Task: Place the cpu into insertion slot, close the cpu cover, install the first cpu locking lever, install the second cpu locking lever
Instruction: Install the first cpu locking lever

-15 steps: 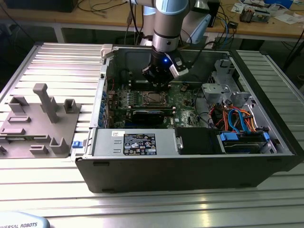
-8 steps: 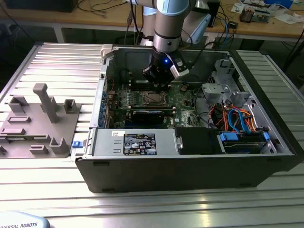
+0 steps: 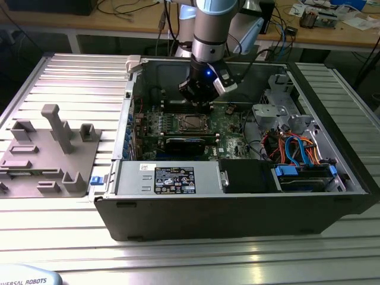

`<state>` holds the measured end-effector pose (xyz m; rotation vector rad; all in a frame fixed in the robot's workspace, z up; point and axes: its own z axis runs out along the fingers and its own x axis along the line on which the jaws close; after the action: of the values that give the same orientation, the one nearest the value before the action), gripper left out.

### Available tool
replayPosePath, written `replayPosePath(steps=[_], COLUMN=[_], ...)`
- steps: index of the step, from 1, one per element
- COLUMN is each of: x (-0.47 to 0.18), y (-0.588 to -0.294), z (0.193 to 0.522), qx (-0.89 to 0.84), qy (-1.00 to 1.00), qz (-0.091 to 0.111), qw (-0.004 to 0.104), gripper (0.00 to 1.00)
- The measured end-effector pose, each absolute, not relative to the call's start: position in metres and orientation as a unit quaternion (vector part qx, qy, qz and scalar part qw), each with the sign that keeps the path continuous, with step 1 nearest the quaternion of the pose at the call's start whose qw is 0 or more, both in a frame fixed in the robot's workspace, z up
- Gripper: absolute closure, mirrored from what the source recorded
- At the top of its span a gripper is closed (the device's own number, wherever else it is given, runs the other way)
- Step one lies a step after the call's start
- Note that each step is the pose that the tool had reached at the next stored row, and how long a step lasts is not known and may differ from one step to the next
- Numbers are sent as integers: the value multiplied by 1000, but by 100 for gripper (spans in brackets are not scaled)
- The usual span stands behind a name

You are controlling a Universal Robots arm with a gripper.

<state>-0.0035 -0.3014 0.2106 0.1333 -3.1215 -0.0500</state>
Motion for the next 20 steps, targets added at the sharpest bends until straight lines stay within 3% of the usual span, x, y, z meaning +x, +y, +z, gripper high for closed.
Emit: replayPosePath(steps=[9, 14, 20], x=[-3, -3, -3], y=[-334, -337, -337], z=[211, 211, 218], qx=[41, 40, 39], qy=[-999, -999, -999], qz=[-15, 1, 5], qw=[8, 9, 9], gripper=[89, 89, 89])
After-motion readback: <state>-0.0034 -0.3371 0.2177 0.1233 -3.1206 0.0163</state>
